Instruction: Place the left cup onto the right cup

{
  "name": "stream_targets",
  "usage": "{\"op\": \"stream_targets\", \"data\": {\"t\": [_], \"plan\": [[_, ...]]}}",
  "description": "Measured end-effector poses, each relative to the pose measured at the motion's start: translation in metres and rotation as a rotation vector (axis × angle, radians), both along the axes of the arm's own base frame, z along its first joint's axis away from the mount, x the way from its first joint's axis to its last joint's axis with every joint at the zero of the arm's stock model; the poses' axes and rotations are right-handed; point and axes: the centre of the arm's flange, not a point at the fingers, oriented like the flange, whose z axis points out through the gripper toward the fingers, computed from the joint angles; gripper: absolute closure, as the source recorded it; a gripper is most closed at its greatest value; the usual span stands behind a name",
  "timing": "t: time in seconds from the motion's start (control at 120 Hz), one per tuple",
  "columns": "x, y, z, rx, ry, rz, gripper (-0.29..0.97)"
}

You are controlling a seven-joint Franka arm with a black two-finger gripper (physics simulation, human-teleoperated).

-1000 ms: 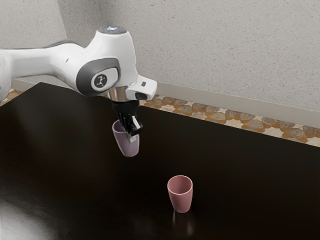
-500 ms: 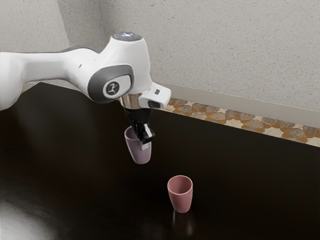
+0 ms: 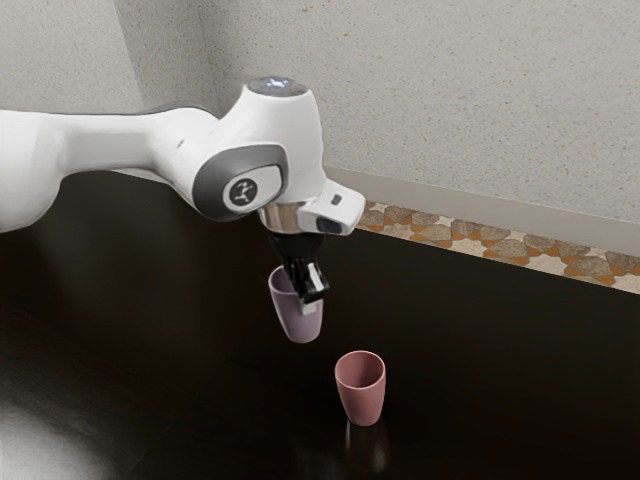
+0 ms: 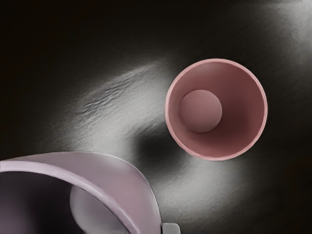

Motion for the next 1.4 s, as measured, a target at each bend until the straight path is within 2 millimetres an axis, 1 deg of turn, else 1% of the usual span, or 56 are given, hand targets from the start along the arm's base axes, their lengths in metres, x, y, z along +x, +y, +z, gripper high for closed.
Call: {"op": "stream_targets", "data": {"t": [0.4, 0.642, 0.75, 0.8, 0.942, 1.083, 1.4], "plan": [[-0.014, -0.030, 0.000, -0.012, 0.004, -0.049, 0.79], [-0.021, -0.050, -0.010, -0.010, 0.018, -0.083, 0.79], [-0.022, -0.058, -0.017, -0.011, 0.023, -0.094, 0.79], [-0.021, -0.059, -0.020, -0.012, 0.025, -0.096, 0.79], [-0.011, -0.057, -0.020, -0.019, 0.016, -0.085, 0.79], [-0.005, -0.055, -0.022, -0.021, 0.014, -0.081, 0.79], [-0.001, -0.061, -0.023, -0.022, 0.013, -0.090, 0.79]]}}
